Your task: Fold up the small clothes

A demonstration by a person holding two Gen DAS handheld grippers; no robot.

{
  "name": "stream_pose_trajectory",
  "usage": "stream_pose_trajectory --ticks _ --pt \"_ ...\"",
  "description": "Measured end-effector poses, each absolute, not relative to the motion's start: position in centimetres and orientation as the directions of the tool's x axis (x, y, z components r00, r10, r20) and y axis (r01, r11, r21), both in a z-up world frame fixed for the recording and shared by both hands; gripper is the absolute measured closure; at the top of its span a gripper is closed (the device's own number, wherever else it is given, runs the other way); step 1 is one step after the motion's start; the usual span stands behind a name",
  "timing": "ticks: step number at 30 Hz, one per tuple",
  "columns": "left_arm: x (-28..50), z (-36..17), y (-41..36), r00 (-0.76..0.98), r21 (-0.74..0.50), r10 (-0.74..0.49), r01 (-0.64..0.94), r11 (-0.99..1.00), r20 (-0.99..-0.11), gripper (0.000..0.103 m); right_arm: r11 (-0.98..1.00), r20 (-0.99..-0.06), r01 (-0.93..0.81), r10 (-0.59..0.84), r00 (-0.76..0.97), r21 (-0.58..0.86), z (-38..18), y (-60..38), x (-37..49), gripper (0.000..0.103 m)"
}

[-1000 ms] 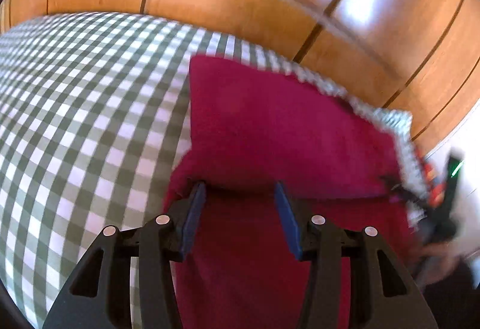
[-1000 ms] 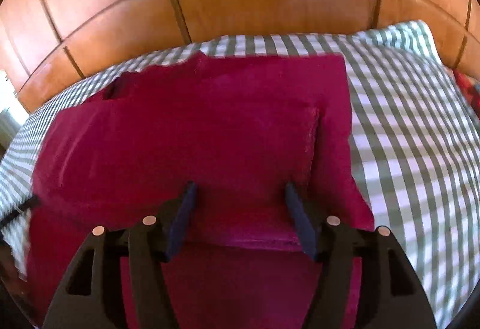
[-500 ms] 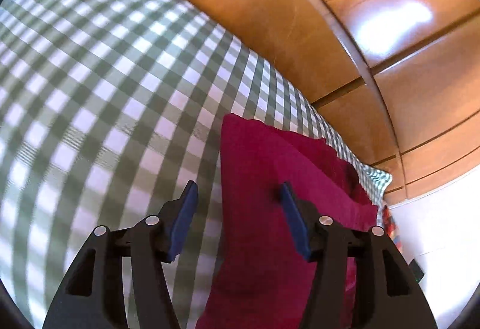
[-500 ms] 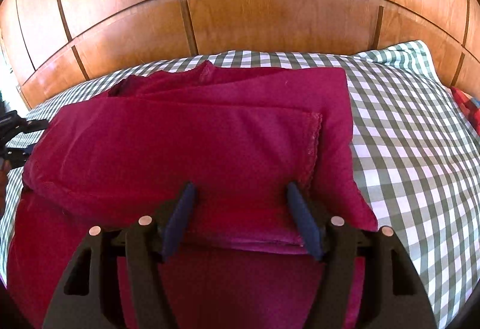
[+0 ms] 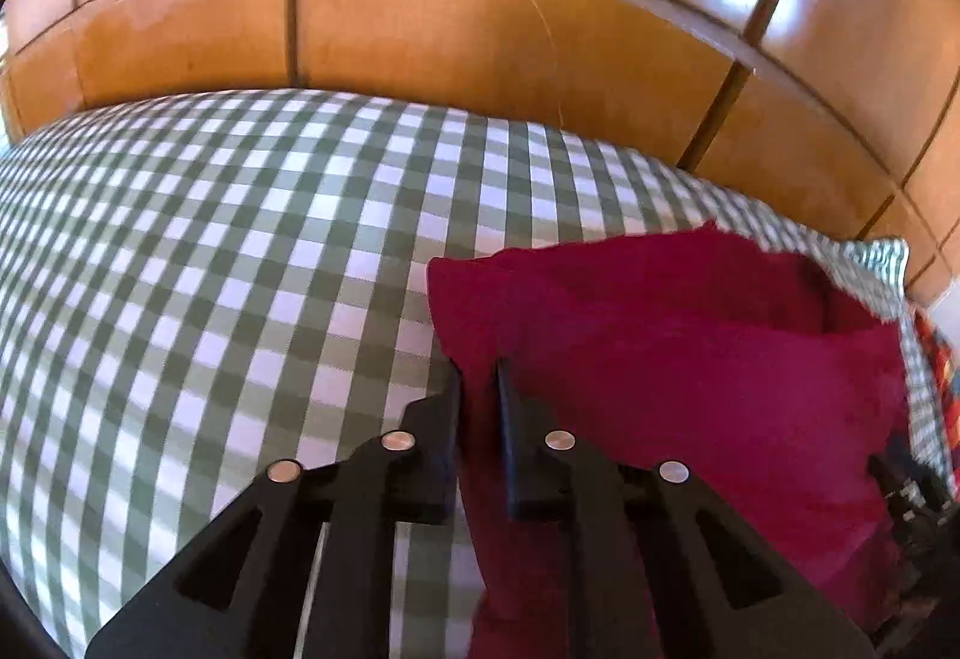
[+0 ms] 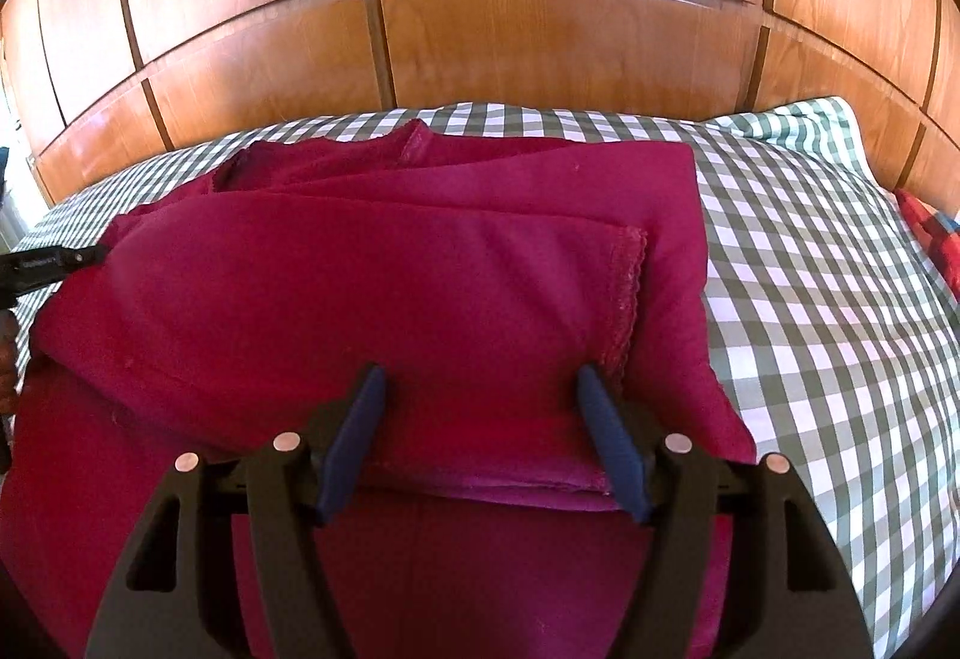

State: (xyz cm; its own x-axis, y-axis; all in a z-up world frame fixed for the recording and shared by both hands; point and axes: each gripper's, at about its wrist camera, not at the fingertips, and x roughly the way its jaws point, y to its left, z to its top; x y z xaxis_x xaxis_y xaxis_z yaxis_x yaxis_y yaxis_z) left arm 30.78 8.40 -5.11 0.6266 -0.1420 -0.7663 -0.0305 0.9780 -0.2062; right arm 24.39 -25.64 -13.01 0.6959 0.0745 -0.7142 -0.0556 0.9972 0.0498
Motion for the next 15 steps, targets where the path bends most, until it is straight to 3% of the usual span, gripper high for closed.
stream_pose_trajectory --ticks 4,7,10,15 --pt "25.9 -1.8 9.5 0.691 -0.304 -0.236 0.025 0.952 -0.683 0.093 0.997 -0.714 -0.057 0.077 0.696 0.052 -13.0 -25.7 24.4 0.036" --pt "22.1 -1.4 8.5 0.675 -0.267 -0.272 0.114 0.957 -0.686 0.093 0.997 -0.714 -0.055 0.076 0.696 0.052 -13.0 -25.7 24.4 0.036" --pt "20.8 -4.7 6.8 0.611 -0.014 -0.055 0.071 0.997 -0.790 0.093 0.997 -0.714 -0.056 0.076 0.696 0.052 -13.0 -25.7 24.4 0.036" --pt "19.4 -6.2 8.0 0.581 -0.049 -0.031 -0.015 0.999 -0.813 0.093 0.998 -0.717 -0.054 0.069 0.694 0.044 -13.0 -25.6 24.5 0.036"
